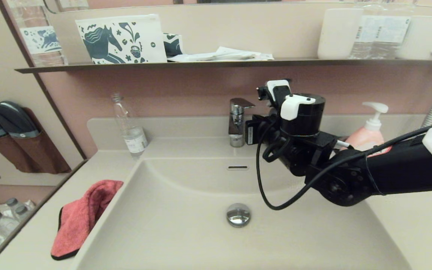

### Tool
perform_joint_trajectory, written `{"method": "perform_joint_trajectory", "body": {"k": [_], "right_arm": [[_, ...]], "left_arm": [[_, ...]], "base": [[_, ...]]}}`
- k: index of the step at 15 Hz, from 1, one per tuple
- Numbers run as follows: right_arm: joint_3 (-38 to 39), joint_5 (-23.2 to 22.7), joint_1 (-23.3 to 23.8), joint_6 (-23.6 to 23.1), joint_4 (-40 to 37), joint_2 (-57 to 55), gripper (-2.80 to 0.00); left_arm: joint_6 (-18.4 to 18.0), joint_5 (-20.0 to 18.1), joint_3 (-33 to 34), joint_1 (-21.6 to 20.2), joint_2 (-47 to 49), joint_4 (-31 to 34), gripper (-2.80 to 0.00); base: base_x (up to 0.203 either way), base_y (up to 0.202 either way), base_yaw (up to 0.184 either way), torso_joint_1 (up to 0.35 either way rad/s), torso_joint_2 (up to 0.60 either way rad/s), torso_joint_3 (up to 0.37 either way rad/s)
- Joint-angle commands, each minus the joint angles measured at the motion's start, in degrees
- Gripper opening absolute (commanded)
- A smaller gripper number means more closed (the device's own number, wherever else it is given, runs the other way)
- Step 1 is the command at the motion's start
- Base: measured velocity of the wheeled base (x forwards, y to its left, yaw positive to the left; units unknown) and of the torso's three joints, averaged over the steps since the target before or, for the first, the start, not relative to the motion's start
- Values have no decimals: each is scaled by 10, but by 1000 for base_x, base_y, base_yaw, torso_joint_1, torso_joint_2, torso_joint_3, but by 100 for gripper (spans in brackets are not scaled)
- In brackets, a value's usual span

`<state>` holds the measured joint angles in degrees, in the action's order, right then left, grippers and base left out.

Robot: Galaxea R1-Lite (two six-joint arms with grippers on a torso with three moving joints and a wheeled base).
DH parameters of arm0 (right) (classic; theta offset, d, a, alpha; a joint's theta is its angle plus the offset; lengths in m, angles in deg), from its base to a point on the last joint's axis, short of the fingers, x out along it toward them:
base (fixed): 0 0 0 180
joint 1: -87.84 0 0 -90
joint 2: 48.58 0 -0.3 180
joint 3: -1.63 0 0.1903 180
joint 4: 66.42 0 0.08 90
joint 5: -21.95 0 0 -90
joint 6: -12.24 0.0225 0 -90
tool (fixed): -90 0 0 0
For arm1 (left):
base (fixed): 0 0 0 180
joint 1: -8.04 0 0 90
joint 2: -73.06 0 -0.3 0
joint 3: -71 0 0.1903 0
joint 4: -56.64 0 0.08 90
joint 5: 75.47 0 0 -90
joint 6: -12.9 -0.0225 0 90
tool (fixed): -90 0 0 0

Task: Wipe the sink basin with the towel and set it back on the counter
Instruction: Turn on the faucet

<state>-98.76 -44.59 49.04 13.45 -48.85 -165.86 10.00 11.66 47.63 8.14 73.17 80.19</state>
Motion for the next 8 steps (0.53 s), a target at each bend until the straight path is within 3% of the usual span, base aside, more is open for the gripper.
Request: {"method": "perform_joint_trajectory", "body": {"k": [1, 8], "right_arm": [[-37, 0, 0, 0, 0, -30, -280], [-135, -4, 0, -5, -32, -56, -280]], "left_arm": [[0, 0, 0, 0, 0, 0, -280], [0, 0, 0, 0, 0, 0, -280]], "base": [[0, 0, 0, 0, 0, 0], [0, 0, 0, 0, 0, 0]]}}
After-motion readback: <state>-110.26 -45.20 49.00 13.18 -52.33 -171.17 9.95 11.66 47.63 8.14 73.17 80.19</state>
